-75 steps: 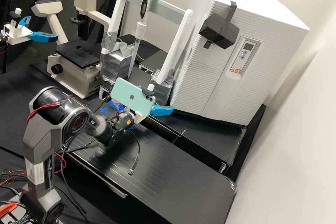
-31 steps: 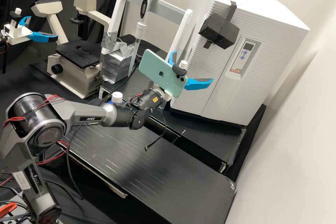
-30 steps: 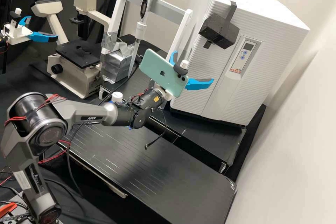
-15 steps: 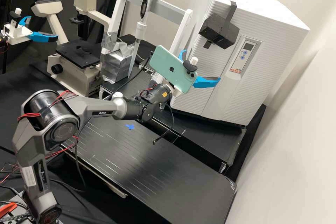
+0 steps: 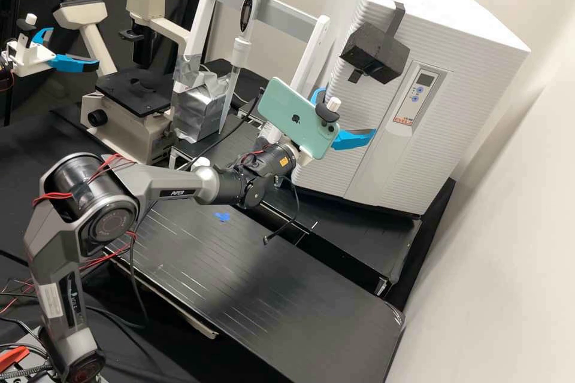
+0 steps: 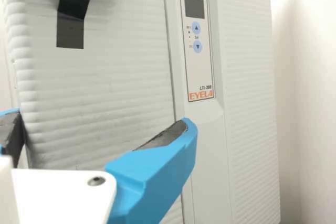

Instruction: Open the door

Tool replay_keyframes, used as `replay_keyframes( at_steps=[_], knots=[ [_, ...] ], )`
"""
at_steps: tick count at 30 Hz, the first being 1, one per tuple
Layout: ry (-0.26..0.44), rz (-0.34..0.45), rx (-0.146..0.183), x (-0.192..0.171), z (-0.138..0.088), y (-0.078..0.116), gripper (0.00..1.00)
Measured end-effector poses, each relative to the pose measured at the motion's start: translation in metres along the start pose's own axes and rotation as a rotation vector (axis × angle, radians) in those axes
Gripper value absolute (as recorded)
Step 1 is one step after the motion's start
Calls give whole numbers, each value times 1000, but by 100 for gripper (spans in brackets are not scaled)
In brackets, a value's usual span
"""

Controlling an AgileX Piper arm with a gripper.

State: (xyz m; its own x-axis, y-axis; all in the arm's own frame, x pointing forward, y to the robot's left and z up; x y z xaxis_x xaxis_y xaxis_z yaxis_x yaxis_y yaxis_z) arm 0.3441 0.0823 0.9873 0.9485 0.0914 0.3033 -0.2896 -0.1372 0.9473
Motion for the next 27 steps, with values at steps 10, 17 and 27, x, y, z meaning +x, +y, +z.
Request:
replay_keyframes(
  at_steps=[10, 17, 27],
  knots=[
    [7, -12, -27, 0, 0, 0, 0],
    [21, -16, -35, -3, 4, -2, 0],
    [40, -30, -47, -5, 4, -3, 0]
  ],
)
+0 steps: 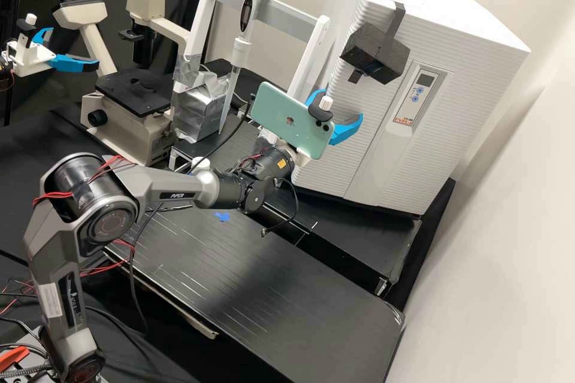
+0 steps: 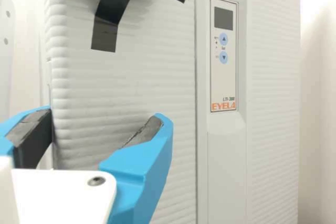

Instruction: Open the door

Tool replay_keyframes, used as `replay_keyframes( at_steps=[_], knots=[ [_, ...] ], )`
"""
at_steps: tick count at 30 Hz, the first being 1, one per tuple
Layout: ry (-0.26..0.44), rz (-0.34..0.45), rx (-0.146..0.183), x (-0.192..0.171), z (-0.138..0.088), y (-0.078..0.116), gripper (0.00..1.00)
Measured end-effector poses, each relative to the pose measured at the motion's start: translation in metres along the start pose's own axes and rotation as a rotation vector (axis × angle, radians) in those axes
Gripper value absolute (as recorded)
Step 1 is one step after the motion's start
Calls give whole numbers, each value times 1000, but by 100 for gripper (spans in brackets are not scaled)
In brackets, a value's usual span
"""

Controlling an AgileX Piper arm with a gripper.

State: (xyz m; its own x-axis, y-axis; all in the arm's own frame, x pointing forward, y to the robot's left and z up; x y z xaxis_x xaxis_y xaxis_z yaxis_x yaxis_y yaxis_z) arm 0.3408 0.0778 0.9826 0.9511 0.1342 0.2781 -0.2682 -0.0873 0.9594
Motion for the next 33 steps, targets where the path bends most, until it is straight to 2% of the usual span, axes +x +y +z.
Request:
replay_keyframes(
  at_steps=[3, 7, 10, 21, 26, 33],
  knots=[
    [3, -4, 0, -1, 1, -1, 0],
    [9, -14, -29, -2, 3, 1, 0],
    [18, -16, -22, -3, 3, 2, 0],
    [47, -28, -54, -7, 9, 6, 0],
    [54, -31, -55, -9, 11, 9, 0],
    [86, -7, -21, -26, 28, 16, 0]
  ],
)
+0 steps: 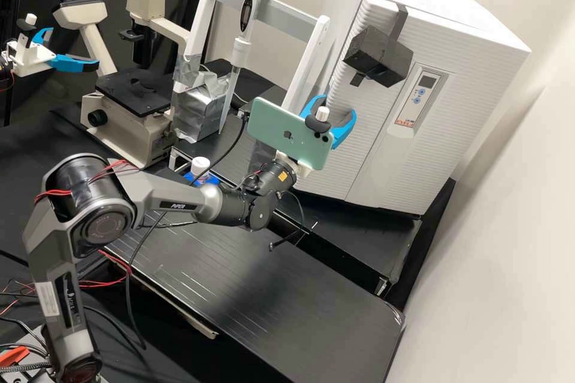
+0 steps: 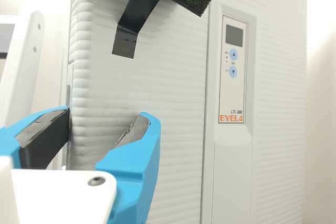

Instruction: Open the door

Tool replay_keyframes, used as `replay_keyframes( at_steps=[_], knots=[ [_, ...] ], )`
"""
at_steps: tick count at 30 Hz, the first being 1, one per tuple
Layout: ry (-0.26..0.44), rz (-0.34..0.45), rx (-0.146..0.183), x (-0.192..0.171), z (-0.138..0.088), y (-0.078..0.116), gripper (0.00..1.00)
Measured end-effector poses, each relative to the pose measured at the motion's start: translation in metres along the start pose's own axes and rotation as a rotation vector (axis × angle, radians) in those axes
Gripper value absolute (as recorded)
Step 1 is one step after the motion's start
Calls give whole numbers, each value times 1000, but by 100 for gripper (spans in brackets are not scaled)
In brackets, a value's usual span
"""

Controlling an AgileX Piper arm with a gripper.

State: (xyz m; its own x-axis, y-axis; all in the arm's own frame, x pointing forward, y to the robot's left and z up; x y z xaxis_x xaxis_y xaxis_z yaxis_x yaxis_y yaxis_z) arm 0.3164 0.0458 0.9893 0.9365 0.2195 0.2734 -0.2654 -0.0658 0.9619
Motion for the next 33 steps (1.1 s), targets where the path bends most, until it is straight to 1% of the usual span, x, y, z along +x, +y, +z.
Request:
replay_keyframes(
  at_steps=[3, 9, 15, 18, 21, 25, 28, 31, 33],
  knots=[
    [10, 22, 21, -13, 7, 5, 0],
    [13, 83, 38, -42, 21, 14, 0],
    [10, 139, 39, -61, 38, 22, 0],
    [21, 169, 42, -67, 49, 25, 0],
    [-21, 176, 49, -74, 62, 25, 0],
    [-64, 209, 47, -84, 71, 31, 0],
    [-99, 276, 58, -90, 77, 39, 0],
    [-142, 381, 79, -96, 85, 50, 0],
    [-164, 417, 85, -101, 89, 54, 0]
  ],
)
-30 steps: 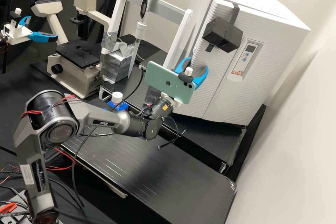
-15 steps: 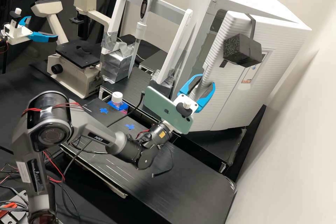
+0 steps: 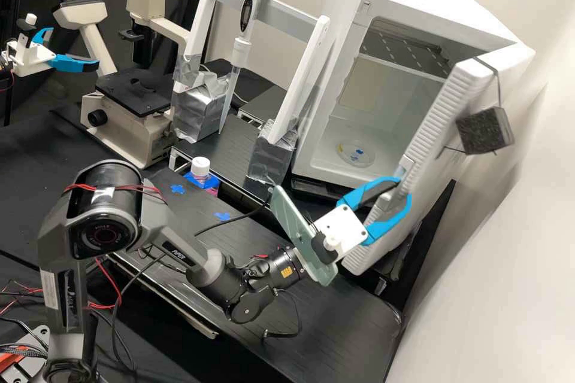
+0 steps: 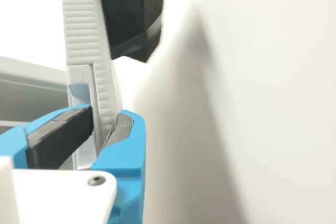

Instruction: Open the door

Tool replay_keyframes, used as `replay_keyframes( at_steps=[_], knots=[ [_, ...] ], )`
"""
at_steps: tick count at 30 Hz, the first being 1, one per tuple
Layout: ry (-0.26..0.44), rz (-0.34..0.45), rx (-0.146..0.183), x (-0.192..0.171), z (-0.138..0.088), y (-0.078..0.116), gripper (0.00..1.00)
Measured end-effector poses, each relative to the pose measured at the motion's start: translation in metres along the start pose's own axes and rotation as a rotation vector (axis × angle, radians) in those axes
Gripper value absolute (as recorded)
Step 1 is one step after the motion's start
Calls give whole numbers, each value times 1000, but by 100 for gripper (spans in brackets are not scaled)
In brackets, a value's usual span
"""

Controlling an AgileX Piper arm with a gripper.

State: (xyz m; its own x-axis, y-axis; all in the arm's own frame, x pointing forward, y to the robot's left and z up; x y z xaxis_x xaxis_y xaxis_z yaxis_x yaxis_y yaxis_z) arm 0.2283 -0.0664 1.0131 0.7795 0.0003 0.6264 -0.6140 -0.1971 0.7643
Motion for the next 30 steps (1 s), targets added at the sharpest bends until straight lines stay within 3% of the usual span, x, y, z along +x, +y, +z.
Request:
replay_keyframes(
  at_steps=[8, 9, 13, 19, 24, 30],
  knots=[
    [-34, -15, -8, -13, 2, 3, 0],
    [-35, -15, -6, -15, 1, 3, 100],
    [-45, -27, -18, -22, -4, 5, 100],
    [-81, -62, -72, -49, -20, 8, 100],
    [12, -86, -82, -71, -55, -3, 100],
    [162, -268, -41, -79, -84, -40, 100]
  ],
)
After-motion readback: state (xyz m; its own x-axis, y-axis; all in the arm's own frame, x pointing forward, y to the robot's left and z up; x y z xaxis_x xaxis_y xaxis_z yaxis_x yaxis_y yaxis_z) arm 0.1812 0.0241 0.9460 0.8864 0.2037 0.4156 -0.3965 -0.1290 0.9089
